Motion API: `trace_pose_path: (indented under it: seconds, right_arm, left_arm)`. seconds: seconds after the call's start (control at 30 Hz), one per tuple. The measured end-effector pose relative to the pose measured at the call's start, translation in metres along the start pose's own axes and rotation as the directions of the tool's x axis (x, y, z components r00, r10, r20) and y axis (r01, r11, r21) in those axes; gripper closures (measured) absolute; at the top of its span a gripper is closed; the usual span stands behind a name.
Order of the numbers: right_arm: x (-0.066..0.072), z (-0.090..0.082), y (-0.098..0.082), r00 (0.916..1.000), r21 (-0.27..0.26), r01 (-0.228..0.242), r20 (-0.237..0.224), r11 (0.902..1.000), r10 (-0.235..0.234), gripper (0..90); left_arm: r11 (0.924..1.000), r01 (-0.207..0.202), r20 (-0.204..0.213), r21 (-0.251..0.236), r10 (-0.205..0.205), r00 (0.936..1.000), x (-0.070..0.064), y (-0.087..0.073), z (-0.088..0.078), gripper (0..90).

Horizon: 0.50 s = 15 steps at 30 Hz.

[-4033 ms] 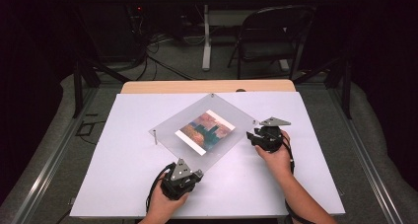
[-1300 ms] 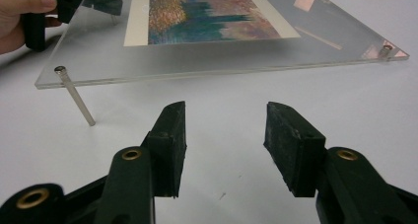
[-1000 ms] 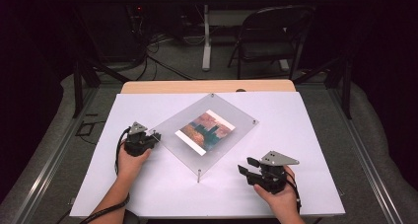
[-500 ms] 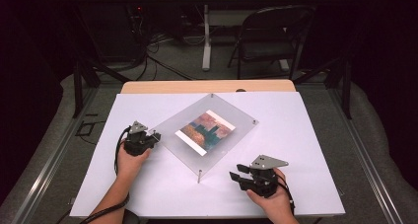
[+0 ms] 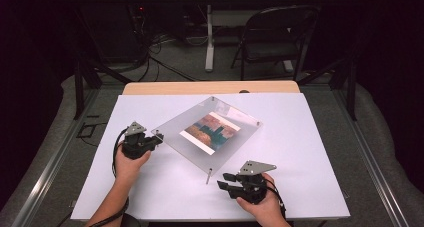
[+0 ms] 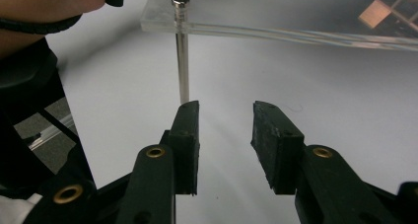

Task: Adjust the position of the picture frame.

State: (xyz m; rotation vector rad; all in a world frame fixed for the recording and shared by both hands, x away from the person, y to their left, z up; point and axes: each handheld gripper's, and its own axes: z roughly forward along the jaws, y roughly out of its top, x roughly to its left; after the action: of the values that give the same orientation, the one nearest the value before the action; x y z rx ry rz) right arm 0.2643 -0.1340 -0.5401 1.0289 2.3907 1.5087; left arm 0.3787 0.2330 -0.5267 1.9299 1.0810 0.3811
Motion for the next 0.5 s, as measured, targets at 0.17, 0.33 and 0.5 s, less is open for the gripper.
trace_pose_path:
  seconds: [0.17,0.33,0.5]
  right_arm:
    - [0.005,0.005,0.003,0.9984,0.006,-0.005,-0.056,1.0000,0.006,63.8]
    - [0.010,0.013,0.005,0.9973,0.010,0.012,-0.072,0.9999,-0.011,64.8]
    - [0.011,0.021,0.008,0.9979,0.018,0.036,-0.055,0.9992,-0.035,74.4]
  left_arm:
    - [0.9999,0.016,0.001,-0.006,-0.016,0.9999,-0.006,-0.003,-0.003,84.5]
    - [0.9998,0.017,0.006,-0.009,-0.016,0.9998,-0.009,-0.005,-0.005,84.5]
    - [0.9999,0.008,0.007,-0.006,-0.008,0.9999,-0.014,-0.009,-0.008,84.6]
